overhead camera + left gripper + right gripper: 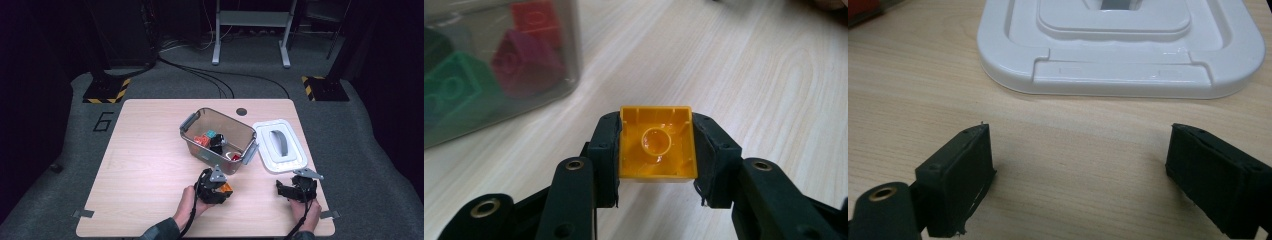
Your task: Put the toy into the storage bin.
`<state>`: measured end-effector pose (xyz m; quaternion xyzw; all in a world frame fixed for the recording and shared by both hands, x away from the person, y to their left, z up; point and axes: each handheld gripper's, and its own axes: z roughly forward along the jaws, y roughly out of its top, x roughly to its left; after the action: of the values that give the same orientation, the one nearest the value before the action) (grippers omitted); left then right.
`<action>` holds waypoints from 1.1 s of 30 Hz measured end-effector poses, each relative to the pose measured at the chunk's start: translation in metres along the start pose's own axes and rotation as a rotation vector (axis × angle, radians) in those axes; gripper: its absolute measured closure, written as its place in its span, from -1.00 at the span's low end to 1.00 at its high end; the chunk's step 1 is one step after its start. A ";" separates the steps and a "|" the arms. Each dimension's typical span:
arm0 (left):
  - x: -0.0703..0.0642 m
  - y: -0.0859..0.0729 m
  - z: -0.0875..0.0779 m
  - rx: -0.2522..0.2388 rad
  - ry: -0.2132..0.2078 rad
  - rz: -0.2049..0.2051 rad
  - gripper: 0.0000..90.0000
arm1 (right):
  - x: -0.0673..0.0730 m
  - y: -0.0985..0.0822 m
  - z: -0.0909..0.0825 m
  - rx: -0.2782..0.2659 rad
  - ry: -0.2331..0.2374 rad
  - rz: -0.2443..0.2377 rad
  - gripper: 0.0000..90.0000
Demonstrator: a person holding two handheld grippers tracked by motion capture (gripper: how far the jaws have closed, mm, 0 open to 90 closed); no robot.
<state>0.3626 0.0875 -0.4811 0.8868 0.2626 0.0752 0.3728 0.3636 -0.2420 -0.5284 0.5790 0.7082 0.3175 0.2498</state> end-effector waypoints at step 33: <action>0.065 0.053 -0.121 -0.138 0.139 -0.018 0.31 | 0.001 0.000 0.000 -0.001 -0.003 0.000 -0.76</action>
<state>0.3996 0.1652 -0.3623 0.8493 0.2899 0.1512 0.4144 0.3638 -0.2414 -0.5285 0.5795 0.7076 0.3169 0.2511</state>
